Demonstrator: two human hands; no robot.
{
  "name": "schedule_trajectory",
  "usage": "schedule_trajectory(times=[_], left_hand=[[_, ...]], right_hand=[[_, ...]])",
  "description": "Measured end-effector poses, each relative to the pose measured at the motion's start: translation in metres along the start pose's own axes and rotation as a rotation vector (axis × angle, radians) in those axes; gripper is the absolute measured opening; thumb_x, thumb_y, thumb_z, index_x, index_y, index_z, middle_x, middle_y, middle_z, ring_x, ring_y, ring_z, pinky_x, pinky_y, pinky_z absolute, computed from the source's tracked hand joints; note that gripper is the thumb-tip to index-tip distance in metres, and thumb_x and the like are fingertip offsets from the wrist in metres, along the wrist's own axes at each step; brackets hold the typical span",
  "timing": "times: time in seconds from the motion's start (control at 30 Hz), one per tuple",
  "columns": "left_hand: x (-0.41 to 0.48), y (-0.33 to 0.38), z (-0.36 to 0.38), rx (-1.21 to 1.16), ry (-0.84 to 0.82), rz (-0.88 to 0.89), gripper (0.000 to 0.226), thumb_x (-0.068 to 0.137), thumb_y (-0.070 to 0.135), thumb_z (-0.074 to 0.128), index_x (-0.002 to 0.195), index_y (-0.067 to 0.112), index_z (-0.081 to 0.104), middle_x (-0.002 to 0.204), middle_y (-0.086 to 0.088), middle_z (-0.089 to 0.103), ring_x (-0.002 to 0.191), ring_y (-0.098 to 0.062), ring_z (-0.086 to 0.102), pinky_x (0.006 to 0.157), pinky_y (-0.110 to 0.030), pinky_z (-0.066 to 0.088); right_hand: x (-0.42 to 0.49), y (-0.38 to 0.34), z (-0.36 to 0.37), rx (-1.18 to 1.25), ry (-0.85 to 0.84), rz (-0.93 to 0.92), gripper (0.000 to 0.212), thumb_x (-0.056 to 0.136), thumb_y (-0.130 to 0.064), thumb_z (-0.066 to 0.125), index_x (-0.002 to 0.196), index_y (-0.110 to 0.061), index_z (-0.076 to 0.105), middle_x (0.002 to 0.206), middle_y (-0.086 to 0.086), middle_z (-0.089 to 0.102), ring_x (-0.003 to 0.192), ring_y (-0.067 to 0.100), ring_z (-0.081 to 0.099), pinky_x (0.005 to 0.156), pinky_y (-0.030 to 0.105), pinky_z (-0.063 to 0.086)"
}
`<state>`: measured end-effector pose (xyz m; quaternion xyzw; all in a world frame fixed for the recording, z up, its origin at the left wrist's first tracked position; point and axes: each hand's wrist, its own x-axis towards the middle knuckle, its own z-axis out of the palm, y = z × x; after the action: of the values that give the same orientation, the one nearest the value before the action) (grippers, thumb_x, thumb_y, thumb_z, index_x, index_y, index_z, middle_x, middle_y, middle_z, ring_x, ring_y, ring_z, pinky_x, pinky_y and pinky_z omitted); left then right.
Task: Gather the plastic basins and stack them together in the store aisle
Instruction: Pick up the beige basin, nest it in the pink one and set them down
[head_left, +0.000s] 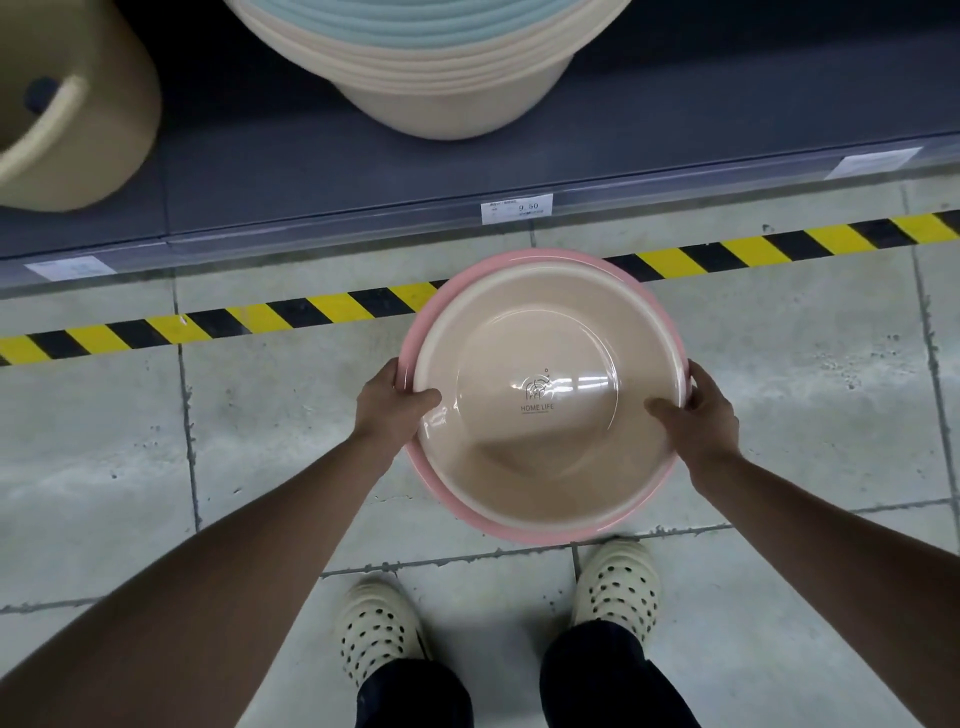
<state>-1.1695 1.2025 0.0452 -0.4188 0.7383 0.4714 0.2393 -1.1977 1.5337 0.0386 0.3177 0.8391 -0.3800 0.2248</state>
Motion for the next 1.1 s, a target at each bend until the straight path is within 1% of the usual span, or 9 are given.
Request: schedule_trajectory(times=[0.17, 0.3, 0.43, 0.53, 0.63, 0.7, 0.83, 0.93, 1.1], left_hand=[[-0.01, 0.007, -0.001, 0.023, 0.028, -0.026, 0.039, 0.074, 0.025, 0.076, 0.107, 0.009, 0.064, 0.104, -0.007, 0.069, 0.099, -0.03, 0.065, 0.087, -0.043, 0.055], [-0.031, 0.025, -0.028, -0.081, -0.022, -0.044, 0.045, 0.083, 0.028, 0.075, 0.122, 0.01, 0.063, 0.12, -0.007, 0.068, 0.109, -0.029, 0.063, 0.088, -0.034, 0.049], [-0.08, 0.076, -0.076, -0.184, -0.015, 0.042, 0.05, 0.076, 0.028, 0.076, 0.121, 0.009, 0.066, 0.119, -0.006, 0.069, 0.106, -0.025, 0.063, 0.1, -0.039, 0.05], [-0.125, 0.117, -0.118, -0.261, 0.011, 0.113, 0.029, 0.088, 0.009, 0.071, 0.116, 0.005, 0.068, 0.111, -0.006, 0.068, 0.097, -0.017, 0.062, 0.097, -0.03, 0.048], [-0.172, 0.143, -0.166, -0.321, 0.068, 0.13, 0.022, 0.089, 0.006, 0.07, 0.111, 0.005, 0.069, 0.106, -0.008, 0.069, 0.097, -0.017, 0.063, 0.098, -0.026, 0.049], [-0.214, 0.15, -0.211, -0.377, 0.149, 0.117, 0.021, 0.09, 0.006, 0.069, 0.11, 0.003, 0.07, 0.103, -0.008, 0.069, 0.096, -0.018, 0.063, 0.087, -0.017, 0.05], [-0.283, 0.139, -0.278, -0.503, 0.25, 0.031, 0.018, 0.086, 0.021, 0.074, 0.103, 0.017, 0.072, 0.102, -0.002, 0.072, 0.099, -0.021, 0.066, 0.092, -0.035, 0.051], [-0.342, 0.11, -0.328, -0.627, 0.385, -0.023, 0.024, 0.086, 0.024, 0.072, 0.107, 0.014, 0.072, 0.096, 0.001, 0.071, 0.094, -0.02, 0.065, 0.088, -0.035, 0.052], [-0.429, 0.02, -0.383, -0.796, 0.591, -0.142, 0.018, 0.092, 0.019, 0.067, 0.11, 0.014, 0.07, 0.1, -0.001, 0.072, 0.096, -0.017, 0.067, 0.096, -0.04, 0.053]], right_hand=[[-0.01, -0.018, -0.009, -0.073, -0.023, 0.033, 0.039, 0.082, -0.019, 0.065, 0.12, -0.016, 0.058, 0.107, 0.008, 0.067, 0.096, 0.03, 0.059, 0.078, 0.033, 0.046], [-0.035, -0.044, -0.037, -0.124, -0.058, -0.056, 0.049, 0.086, -0.024, 0.068, 0.133, -0.017, 0.055, 0.125, 0.005, 0.064, 0.114, 0.025, 0.06, 0.086, 0.027, 0.043], [-0.073, -0.101, -0.065, -0.13, -0.139, -0.177, 0.044, 0.087, -0.024, 0.07, 0.13, -0.018, 0.058, 0.126, -0.001, 0.064, 0.118, 0.019, 0.059, 0.098, 0.033, 0.046], [-0.111, -0.162, -0.081, -0.115, -0.192, -0.24, 0.043, 0.088, -0.026, 0.07, 0.129, -0.018, 0.059, 0.127, -0.003, 0.063, 0.12, 0.016, 0.058, 0.093, 0.025, 0.042], [-0.155, -0.225, -0.095, -0.138, -0.267, -0.308, 0.042, 0.089, -0.029, 0.07, 0.128, -0.019, 0.06, 0.124, -0.007, 0.062, 0.12, 0.012, 0.057, 0.091, 0.02, 0.037], [-0.197, -0.27, -0.102, -0.189, -0.337, -0.374, 0.041, 0.088, -0.031, 0.07, 0.127, -0.021, 0.061, 0.123, -0.007, 0.063, 0.118, 0.011, 0.058, 0.092, 0.021, 0.038], [-0.269, -0.328, -0.11, -0.302, -0.472, -0.479, 0.038, 0.089, -0.031, 0.069, 0.125, -0.023, 0.06, 0.119, -0.006, 0.062, 0.111, 0.01, 0.057, 0.095, 0.027, 0.044], [-0.331, -0.366, -0.106, -0.428, -0.572, -0.593, 0.032, 0.091, -0.031, 0.066, 0.122, -0.025, 0.06, 0.112, -0.006, 0.063, 0.102, 0.01, 0.056, 0.085, 0.025, 0.039], [-0.425, -0.386, -0.077, -0.571, -0.732, -0.732, 0.035, 0.092, -0.025, 0.065, 0.126, -0.019, 0.061, 0.116, -0.003, 0.066, 0.111, 0.014, 0.06, 0.086, 0.024, 0.039]])
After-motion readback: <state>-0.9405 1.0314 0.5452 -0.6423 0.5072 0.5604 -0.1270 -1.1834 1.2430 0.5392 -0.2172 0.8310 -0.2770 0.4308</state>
